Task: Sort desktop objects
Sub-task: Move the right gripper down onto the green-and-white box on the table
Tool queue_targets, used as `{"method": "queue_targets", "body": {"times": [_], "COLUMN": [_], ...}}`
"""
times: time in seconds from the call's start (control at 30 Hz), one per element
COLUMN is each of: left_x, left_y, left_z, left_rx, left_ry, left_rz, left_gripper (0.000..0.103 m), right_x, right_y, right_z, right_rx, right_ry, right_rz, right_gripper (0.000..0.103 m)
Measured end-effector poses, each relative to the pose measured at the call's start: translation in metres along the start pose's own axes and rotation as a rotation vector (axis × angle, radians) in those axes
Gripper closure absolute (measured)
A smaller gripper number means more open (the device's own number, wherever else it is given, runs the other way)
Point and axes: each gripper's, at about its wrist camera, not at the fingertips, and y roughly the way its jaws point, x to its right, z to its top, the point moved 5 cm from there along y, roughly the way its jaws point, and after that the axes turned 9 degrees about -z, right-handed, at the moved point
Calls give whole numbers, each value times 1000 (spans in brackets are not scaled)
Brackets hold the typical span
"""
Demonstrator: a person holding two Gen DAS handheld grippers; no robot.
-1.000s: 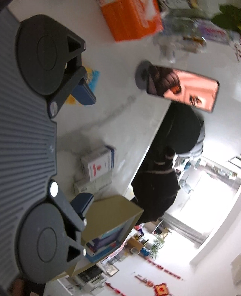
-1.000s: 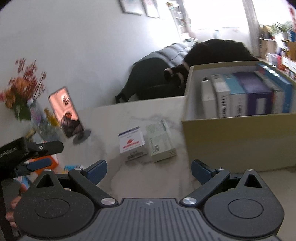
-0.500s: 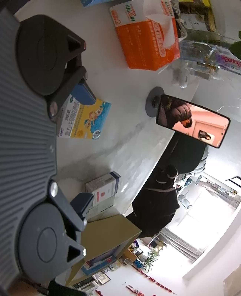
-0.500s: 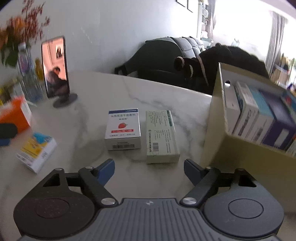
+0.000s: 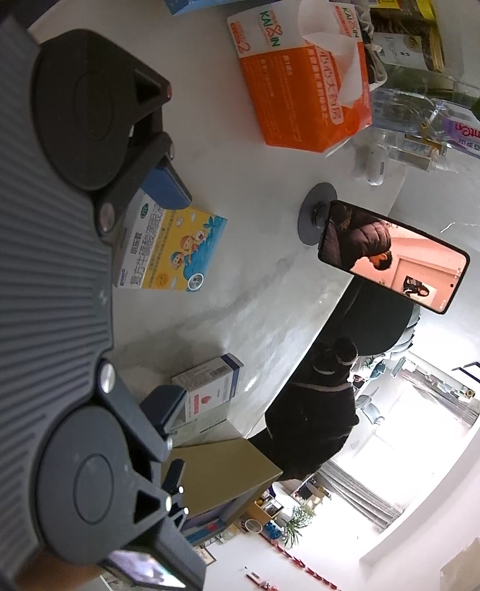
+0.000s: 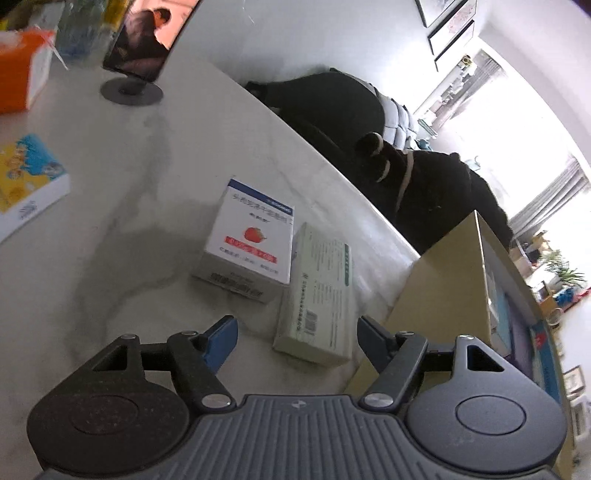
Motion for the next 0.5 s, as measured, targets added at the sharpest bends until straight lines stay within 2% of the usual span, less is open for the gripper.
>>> {"method": "queue_targets", "body": {"times": [0.13,0.3,0.5], "left_x": [-2,-3,-3], "left_y": [1,1,0], "left_z": [1,2,4], "left_rx": [-4,-6,-7], "left_ry": [-5,-13,-18], "left_rz": [1,-5,-2], "left_gripper": [0,0,0], "right_x": [-5,-9,1], "right_y": [9,26,54], "right_z": [7,22,34], "right_rx": [-10,-9,-81], "right_ry": [-63,-210,-231], "right_rz": [-5,-46,-40], "right_gripper": [33,32,28]}}
